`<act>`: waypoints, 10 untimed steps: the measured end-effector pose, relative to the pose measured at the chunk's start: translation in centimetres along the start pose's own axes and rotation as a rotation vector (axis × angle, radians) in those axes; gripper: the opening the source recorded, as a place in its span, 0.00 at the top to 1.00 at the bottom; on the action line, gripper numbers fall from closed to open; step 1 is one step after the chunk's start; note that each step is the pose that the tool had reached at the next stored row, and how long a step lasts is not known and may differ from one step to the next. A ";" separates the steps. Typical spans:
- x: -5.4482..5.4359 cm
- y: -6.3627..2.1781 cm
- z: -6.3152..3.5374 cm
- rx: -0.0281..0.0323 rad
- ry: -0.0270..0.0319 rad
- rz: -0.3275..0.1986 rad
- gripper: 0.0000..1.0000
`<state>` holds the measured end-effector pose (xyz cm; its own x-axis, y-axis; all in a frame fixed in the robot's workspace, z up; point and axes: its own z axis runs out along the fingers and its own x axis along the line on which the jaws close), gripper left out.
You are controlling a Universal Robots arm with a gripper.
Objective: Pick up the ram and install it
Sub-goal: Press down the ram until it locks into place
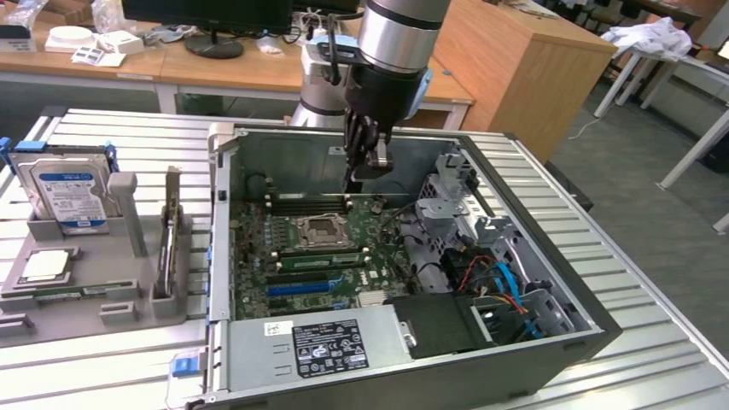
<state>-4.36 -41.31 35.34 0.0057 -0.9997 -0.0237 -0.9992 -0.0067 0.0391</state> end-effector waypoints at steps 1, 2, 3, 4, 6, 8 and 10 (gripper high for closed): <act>0.0 0.00 0.00 0.0000 0.0000 0.000 0.89; 0.0 0.00 0.00 0.0000 -0.0001 0.000 0.89; 0.0 0.00 0.00 0.0000 0.0000 0.000 0.89; 0.0 0.00 0.00 0.0000 -0.0001 0.000 0.89; 0.0 0.09 0.00 0.0013 -0.0020 0.008 0.89; 0.0 0.10 0.01 0.0021 -0.0032 0.027 0.89; 0.0 0.13 0.02 0.0027 -0.0041 0.051 0.89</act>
<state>-4.49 -41.30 35.32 -0.0457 -0.9986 -0.0259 -0.9983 0.0447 0.0377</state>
